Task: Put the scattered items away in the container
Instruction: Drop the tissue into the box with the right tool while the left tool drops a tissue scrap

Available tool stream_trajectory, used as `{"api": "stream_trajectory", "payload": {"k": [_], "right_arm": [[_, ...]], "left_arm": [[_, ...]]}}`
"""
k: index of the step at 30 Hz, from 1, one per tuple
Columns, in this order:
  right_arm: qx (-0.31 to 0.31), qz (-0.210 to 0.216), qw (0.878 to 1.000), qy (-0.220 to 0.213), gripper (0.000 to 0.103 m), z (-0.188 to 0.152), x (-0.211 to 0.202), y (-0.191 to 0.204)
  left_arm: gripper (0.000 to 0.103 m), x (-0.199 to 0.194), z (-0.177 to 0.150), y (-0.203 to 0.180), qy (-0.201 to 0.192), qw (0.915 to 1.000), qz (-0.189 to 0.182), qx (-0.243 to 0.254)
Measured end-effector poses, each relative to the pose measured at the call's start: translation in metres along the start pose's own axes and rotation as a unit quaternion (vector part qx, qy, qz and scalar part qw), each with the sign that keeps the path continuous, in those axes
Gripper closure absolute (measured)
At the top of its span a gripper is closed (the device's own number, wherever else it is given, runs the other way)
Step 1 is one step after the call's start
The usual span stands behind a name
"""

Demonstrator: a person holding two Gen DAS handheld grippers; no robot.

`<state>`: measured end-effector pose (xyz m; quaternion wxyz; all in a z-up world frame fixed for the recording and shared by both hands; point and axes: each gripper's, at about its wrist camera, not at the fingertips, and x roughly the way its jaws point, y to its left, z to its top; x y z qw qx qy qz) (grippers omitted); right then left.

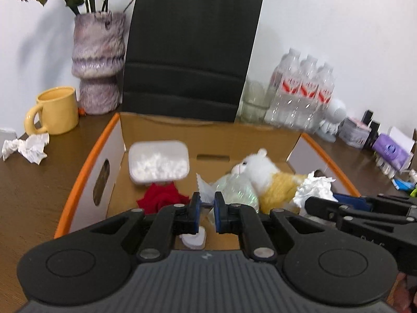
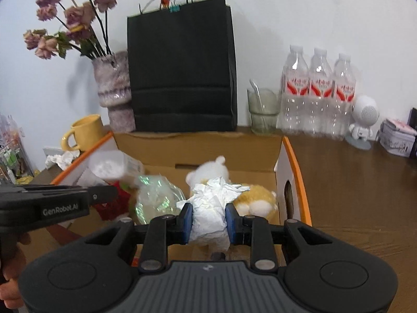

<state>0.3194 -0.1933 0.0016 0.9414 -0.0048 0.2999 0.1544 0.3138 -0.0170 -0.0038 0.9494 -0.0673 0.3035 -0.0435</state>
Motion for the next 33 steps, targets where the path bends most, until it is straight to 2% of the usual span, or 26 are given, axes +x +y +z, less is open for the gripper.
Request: {"api": "stream_trajectory", "payload": {"k": [13, 16, 17, 18, 19, 21, 23, 24, 26, 28, 29, 30, 33], "right_arm": [[-0.013, -0.006, 1.000, 0.026, 0.077, -0.008, 0.015, 0.005], [-0.015, -0.005, 0.999, 0.032, 0.071, -0.009, 0.017, 0.005], [-0.015, -0.006, 0.999, 0.032, 0.067, -0.009, 0.017, 0.005], [-0.015, -0.005, 0.999, 0.032, 0.058, -0.008, 0.017, 0.005], [-0.014, -0.005, 0.999, 0.032, 0.052, -0.008, 0.016, 0.005], [-0.015, -0.006, 0.999, 0.029, 0.031, -0.007, 0.014, 0.005], [-0.021, -0.004, 0.999, 0.025, 0.021, -0.005, 0.010, 0.006], [-0.023, 0.000, 0.999, 0.023, 0.016, -0.004, 0.008, 0.006], [-0.022, 0.005, 1.000, 0.016, 0.015, -0.001, 0.003, 0.005], [-0.020, 0.002, 1.000, 0.011, 0.010, 0.003, -0.002, 0.004], [-0.018, 0.001, 1.000, 0.009, 0.004, 0.004, -0.004, 0.003], [-0.015, -0.001, 1.000, 0.006, 0.000, 0.006, -0.007, 0.002], [-0.007, 0.001, 1.000, 0.006, 0.000, 0.009, -0.013, 0.001]], "left_arm": [[0.092, 0.013, -0.009, 0.006, 0.024, 0.9996, 0.010, 0.011], [0.091, 0.014, -0.010, 0.006, 0.028, 0.9995, 0.010, 0.012], [0.087, 0.013, -0.009, 0.005, 0.028, 0.9995, 0.012, 0.013], [0.084, 0.012, -0.009, 0.005, 0.026, 0.9995, 0.016, 0.013], [0.075, 0.011, -0.009, 0.004, 0.024, 0.9995, 0.019, 0.013], [0.062, 0.007, -0.008, 0.004, 0.016, 0.9995, 0.025, 0.014], [0.042, 0.001, -0.007, 0.003, 0.006, 0.9992, 0.035, 0.017], [0.038, -0.001, -0.006, 0.003, 0.000, 0.9990, 0.041, 0.019], [0.018, -0.008, -0.004, 0.003, -0.010, 0.9986, 0.047, 0.021], [0.006, -0.014, -0.002, 0.003, -0.019, 0.9983, 0.051, 0.020], [0.001, -0.018, -0.001, 0.002, -0.025, 0.9979, 0.056, 0.021], [0.000, -0.020, 0.001, 0.001, -0.030, 0.9974, 0.062, 0.022], [0.000, -0.027, 0.004, -0.001, -0.036, 0.9968, 0.067, 0.024]]}}
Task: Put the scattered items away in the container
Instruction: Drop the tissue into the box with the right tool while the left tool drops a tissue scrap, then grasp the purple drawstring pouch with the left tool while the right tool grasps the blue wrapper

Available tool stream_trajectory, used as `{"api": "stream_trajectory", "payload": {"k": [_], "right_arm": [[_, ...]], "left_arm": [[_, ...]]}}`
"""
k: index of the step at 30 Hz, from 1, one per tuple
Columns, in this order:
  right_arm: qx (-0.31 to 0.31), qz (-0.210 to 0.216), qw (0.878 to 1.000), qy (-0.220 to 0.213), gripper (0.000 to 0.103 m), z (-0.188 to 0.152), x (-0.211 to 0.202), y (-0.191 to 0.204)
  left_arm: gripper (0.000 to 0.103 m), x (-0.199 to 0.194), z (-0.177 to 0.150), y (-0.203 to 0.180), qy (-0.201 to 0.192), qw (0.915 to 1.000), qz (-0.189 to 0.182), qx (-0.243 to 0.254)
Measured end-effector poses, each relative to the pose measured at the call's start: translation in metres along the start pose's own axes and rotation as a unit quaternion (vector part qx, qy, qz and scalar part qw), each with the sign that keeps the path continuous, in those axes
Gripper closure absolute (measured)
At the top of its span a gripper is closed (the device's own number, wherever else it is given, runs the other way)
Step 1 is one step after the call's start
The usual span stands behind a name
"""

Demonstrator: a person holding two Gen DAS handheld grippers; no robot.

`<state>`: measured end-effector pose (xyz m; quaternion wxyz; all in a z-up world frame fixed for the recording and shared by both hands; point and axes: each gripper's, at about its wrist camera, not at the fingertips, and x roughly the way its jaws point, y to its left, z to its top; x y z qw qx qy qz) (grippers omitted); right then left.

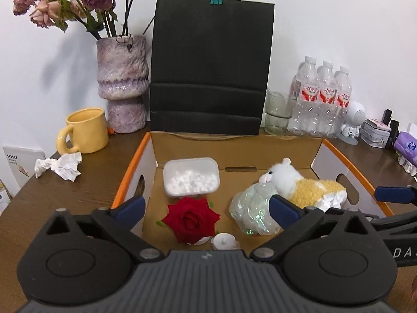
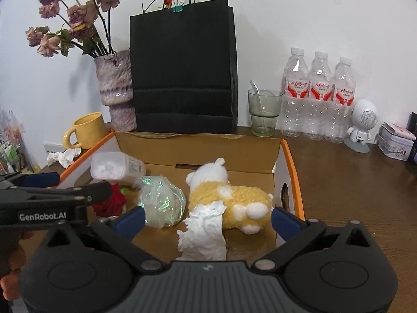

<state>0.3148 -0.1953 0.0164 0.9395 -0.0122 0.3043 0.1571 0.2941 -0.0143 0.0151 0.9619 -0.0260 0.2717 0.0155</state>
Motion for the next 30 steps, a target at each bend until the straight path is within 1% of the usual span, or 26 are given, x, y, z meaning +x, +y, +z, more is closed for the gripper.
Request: {"api": "stream_trajectory", "payload": {"k": [4, 16, 23, 26, 28, 30], "right_arm": [[-0.005, 0.000, 1.000, -0.002, 0.000, 0.000, -0.004, 0.003], [-0.016, -0.004, 1.000, -0.008, 0.000, 0.001, -0.013, 0.008], [-0.025, -0.010, 0.999, -0.026, 0.000, 0.001, -0.034, 0.013], [-0.032, -0.014, 0.999, -0.042, 0.000, -0.002, -0.051, 0.017], [-0.037, -0.011, 0.998, -0.054, 0.000, -0.006, -0.065, 0.020], [-0.036, -0.015, 0.997, -0.068, 0.000, -0.015, -0.080, 0.021]], "left_arm": [[0.000, -0.004, 0.001, -0.002, -0.007, 0.9999, 0.011, 0.002], [0.000, -0.013, 0.003, 0.002, -0.012, 0.9998, 0.016, -0.008], [0.000, -0.037, 0.003, 0.006, -0.033, 0.9993, 0.011, -0.012], [0.000, -0.055, 0.000, 0.006, -0.044, 0.9989, 0.004, -0.013], [0.000, -0.070, -0.006, 0.007, -0.060, 0.9981, -0.006, -0.014], [0.000, -0.083, -0.012, 0.008, -0.069, 0.9975, -0.012, -0.014]]}}
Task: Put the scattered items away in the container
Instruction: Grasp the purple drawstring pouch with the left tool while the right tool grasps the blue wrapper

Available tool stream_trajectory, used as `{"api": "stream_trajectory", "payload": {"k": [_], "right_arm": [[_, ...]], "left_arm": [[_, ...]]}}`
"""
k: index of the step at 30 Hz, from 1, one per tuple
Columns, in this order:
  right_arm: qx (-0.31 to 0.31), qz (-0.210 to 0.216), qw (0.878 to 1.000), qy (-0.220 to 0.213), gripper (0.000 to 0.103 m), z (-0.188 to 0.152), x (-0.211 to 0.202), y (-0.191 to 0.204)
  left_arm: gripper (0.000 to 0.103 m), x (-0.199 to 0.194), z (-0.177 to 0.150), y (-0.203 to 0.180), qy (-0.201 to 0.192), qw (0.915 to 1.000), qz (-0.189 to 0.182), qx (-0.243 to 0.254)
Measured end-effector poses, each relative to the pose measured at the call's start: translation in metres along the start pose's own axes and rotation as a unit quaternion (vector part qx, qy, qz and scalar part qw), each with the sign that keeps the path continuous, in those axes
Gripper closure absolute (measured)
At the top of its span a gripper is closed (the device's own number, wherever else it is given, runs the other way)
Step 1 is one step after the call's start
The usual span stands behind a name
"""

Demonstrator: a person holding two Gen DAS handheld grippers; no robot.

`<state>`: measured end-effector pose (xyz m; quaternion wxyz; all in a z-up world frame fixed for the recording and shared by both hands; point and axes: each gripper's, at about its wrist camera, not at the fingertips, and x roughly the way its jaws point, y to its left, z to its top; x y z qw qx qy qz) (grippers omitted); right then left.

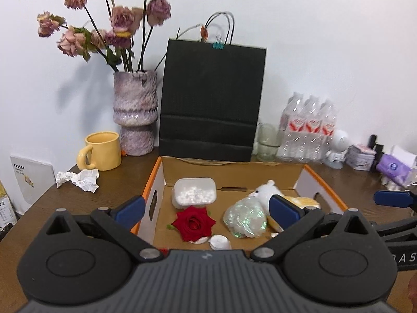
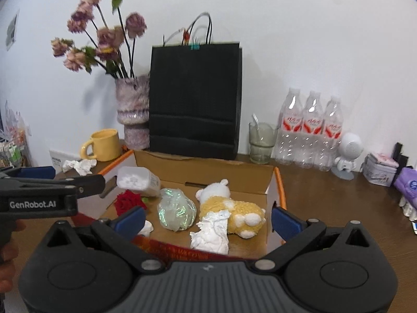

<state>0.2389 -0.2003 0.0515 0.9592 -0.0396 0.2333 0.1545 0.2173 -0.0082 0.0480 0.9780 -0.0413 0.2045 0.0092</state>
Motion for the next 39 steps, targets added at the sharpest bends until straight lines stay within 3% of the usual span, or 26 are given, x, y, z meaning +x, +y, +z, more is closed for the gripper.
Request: {"api": "stream_trajectory", "payload": {"k": [9, 23, 32, 39], "right_arm": [[0.013, -0.011, 1.000, -0.002, 0.000, -0.044, -0.046, -0.006], [0.051, -0.029, 0.997, 0.044, 0.000, -0.115, -0.075, -0.032], [0.045, -0.030, 0.997, 0.059, 0.000, -0.126, -0.068, -0.039], [0.008, -0.033, 0.997, 0.073, 0.001, -0.116, -0.049, -0.045]], "left_arm": [[0.000, -0.046, -0.025, -0.006, -0.008, 0.9995, -0.019, 0.024], [0.000, -0.070, -0.076, -0.006, 0.046, 0.9981, -0.025, 0.032], [0.000, -0.062, -0.087, -0.020, 0.073, 0.9958, -0.029, 0.048], [0.000, -0.035, -0.087, -0.046, 0.095, 0.9918, -0.043, 0.074]]}}
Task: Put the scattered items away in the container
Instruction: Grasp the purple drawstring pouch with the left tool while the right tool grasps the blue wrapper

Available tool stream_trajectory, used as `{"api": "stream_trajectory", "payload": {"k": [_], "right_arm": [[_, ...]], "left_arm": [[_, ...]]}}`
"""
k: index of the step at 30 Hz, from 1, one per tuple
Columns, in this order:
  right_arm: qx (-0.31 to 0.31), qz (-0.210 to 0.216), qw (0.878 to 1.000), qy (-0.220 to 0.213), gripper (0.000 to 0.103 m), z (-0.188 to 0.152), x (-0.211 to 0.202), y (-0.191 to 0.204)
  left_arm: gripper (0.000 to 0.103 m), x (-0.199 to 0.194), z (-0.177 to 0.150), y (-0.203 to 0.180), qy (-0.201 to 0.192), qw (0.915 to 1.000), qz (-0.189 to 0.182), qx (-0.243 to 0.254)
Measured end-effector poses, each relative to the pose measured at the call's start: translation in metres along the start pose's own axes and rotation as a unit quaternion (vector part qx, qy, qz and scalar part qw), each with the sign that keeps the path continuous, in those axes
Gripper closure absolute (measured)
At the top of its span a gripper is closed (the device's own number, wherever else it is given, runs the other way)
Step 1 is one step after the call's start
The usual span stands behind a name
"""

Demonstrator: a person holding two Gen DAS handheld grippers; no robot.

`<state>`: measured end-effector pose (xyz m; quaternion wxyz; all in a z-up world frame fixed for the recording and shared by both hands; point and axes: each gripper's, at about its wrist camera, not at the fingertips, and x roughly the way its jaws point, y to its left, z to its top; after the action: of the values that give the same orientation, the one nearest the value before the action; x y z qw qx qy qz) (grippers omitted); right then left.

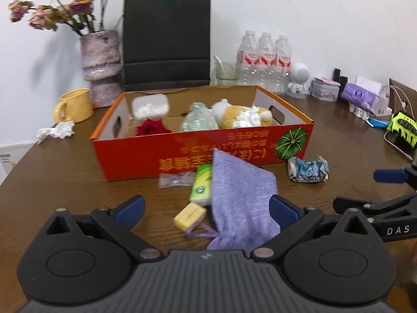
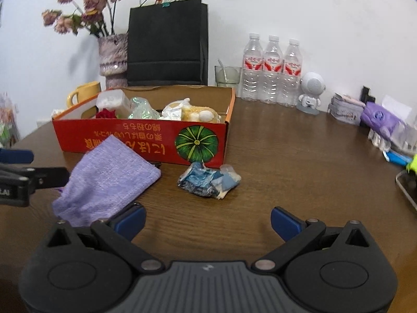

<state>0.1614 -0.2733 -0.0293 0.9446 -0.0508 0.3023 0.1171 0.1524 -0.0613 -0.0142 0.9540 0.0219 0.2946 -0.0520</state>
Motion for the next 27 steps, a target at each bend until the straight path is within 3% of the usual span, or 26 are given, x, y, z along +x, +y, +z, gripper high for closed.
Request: {"api": "stream_trajectory", "payload": {"k": [6, 9, 11, 13, 15, 19, 21, 25, 27], "right_arm": [[-0.035, -0.013, 0.999, 0.006, 0.001, 0.023, 0.025, -0.002], [-0.040, -0.008, 0.999, 0.015, 0.001, 0.030, 0.045, -0.002], [-0.044, -0.005, 0.999, 0.009, 0.001, 0.033, 0.056, -0.001], [-0.047, 0.005, 0.999, 0.007, 0.003, 0.034, 0.065, 0.000], [-0.045, 0.015, 0.999, 0.018, 0.011, 0.034, 0.073, 0.000], [-0.042, 0.020, 0.999, 0.028, 0.018, 0.032, 0.080, 0.000], [-0.035, 0.025, 0.998, 0.034, 0.030, 0.031, 0.082, -0.001], [-0.025, 0.039, 0.998, 0.034, 0.043, 0.029, 0.080, -0.002], [-0.029, 0.040, 0.998, 0.027, 0.071, 0.027, 0.075, 0.001]], "left_arm": [[0.004, 0.033, 0.013, -0.019, 0.004, 0.9995, 0.007, 0.032], [0.016, 0.049, 0.016, -0.022, 0.012, 0.9994, 0.007, 0.031], [0.035, 0.058, 0.016, -0.020, 0.025, 0.9995, -0.008, 0.019], [0.045, 0.064, 0.014, -0.017, 0.034, 0.9992, -0.020, 0.006], [0.051, 0.066, 0.013, -0.017, 0.025, 0.9996, -0.012, 0.011], [0.063, 0.067, 0.013, -0.013, 0.019, 0.9997, -0.013, 0.004], [0.067, 0.067, 0.013, -0.014, 0.016, 0.9998, -0.009, 0.008], [0.080, 0.065, 0.013, -0.015, 0.010, 0.9998, -0.013, 0.014], [0.091, 0.060, 0.013, -0.015, 0.001, 0.9997, -0.019, 0.013]]}}
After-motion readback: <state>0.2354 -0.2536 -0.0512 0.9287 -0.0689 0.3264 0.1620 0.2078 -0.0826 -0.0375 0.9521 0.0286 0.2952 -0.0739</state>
